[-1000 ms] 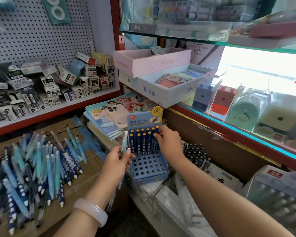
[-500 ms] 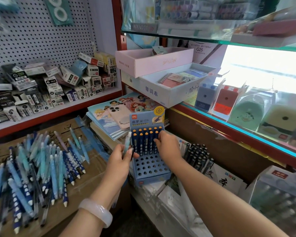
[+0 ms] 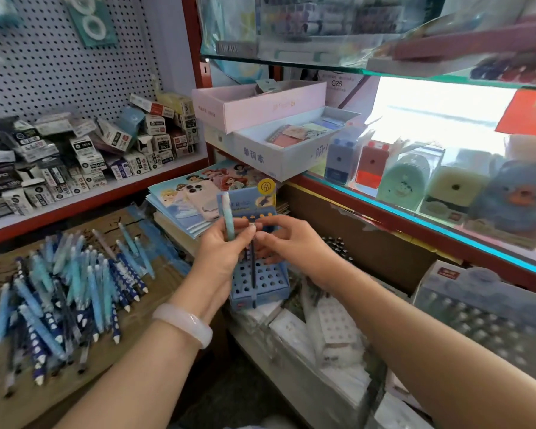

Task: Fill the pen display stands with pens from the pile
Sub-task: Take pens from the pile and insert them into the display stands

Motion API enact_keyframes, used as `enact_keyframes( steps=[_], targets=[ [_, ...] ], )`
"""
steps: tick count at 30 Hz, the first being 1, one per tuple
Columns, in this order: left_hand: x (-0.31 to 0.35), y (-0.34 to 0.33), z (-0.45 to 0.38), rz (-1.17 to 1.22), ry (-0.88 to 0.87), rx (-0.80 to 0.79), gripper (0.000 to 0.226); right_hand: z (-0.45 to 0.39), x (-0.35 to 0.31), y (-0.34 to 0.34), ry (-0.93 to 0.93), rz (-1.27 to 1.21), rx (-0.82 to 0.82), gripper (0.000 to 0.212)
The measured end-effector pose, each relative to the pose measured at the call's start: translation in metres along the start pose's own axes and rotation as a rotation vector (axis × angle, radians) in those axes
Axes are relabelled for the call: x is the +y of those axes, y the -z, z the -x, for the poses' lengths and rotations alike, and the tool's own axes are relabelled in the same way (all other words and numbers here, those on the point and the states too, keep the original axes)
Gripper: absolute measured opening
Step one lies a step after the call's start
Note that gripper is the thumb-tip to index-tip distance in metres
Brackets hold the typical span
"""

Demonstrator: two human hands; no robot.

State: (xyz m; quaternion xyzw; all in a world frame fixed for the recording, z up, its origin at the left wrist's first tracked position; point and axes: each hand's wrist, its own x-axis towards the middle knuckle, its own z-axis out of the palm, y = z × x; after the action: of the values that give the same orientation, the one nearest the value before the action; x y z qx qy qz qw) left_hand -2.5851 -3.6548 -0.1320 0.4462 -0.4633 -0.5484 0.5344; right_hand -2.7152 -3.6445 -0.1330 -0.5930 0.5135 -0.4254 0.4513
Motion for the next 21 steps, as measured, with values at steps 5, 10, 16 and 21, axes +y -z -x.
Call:
enact_keyframes(
  steps=[5, 10, 16, 21],
  targets=[
    [0.012, -0.030, 0.015, -0.022, 0.017, -0.106, 0.008, 0.023, -0.013, 0.023, 0.166, 0.318, 0.093, 0.017],
    [0.012, -0.059, 0.023, -0.212, 0.005, -0.108, 0.010, 0.050, -0.022, 0.061, 0.177, 0.442, 0.254, 0.039],
    [-0.002, -0.063, 0.043, -0.169, 0.176, -0.068, 0.027, 0.079, 0.004, 0.091, 0.119, 0.643, 0.448, 0.039],
    [-0.016, -0.046, 0.052, -0.195, 0.201, -0.037, 0.026, 0.082, 0.042, 0.076, 0.065, 0.629, 0.505, 0.034]
  ],
)
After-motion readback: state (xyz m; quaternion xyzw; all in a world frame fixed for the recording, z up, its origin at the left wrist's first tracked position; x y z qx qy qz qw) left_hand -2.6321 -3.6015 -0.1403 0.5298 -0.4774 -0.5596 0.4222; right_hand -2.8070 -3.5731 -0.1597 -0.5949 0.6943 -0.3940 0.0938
